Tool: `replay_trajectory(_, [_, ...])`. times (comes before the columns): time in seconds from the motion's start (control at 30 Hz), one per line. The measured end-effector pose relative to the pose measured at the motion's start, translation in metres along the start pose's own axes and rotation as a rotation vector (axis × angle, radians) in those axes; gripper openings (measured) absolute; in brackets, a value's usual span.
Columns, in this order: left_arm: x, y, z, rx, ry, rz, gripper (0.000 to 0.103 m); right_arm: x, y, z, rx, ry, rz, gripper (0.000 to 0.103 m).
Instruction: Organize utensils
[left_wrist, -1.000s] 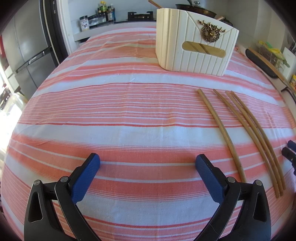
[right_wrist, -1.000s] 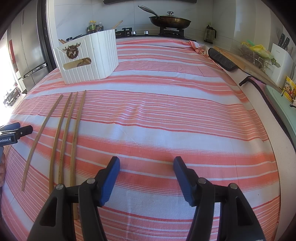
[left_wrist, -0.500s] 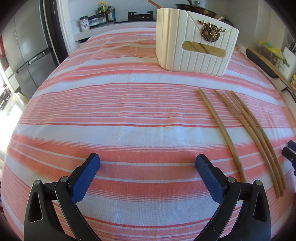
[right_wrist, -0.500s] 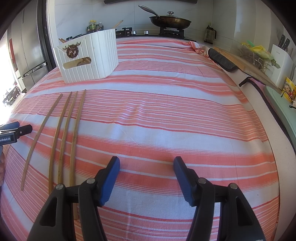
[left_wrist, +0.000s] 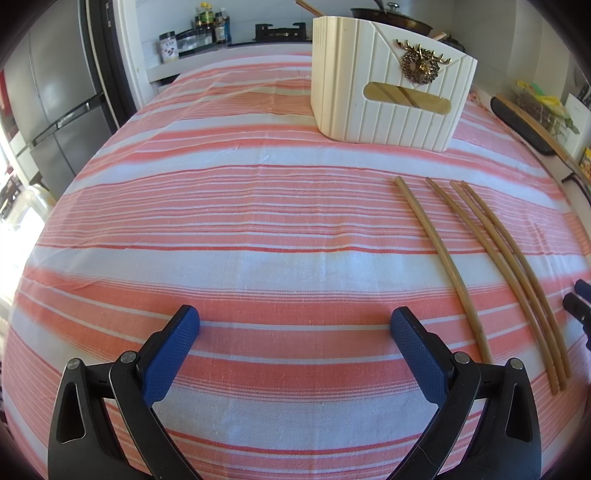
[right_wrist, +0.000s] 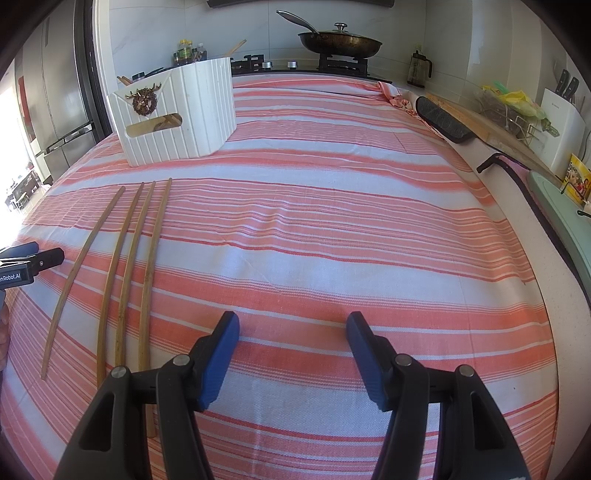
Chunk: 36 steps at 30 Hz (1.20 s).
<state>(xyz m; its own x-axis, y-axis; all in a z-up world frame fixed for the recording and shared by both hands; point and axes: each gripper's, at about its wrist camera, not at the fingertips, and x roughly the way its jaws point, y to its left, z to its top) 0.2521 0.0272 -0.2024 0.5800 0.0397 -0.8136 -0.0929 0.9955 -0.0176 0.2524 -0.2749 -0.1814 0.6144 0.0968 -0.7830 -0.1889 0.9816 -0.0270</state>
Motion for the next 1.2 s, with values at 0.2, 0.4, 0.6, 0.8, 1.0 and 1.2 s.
replay_trajectory(0.2, [-0.003, 0.005, 0.001, -0.017, -0.005, -0.031, 0.102, 0.0, 0.0, 0.0, 0.003, 0.001, 0.004, 0.062])
replay_trajectory(0.4, [-0.028, -0.005, 0.006, -0.071, -0.044, -0.201, 0.102, -0.019, 0.0, 0.013, 0.035, -0.021, 0.091, 0.062])
replay_trajectory(0.6, [-0.022, -0.051, 0.012, 0.019, -0.014, -0.175, 0.102, -0.016, 0.04, 0.041, -0.058, 0.02, 0.244, 0.055])
replay_trajectory(0.8, [-0.014, -0.072, 0.005, 0.116, 0.001, -0.097, 0.094, 0.007, 0.068, 0.043, -0.145, 0.114, 0.282, 0.029])
replay_trajectory(1.0, [-0.019, -0.075, -0.007, 0.161, -0.015, -0.109, 0.055, 0.015, 0.076, 0.033, -0.203, 0.139, 0.245, 0.006])
replay_trajectory(1.2, [-0.025, -0.067, -0.013, 0.179, -0.022, -0.128, 0.012, 0.004, 0.063, 0.021, -0.153, 0.097, 0.122, 0.006])
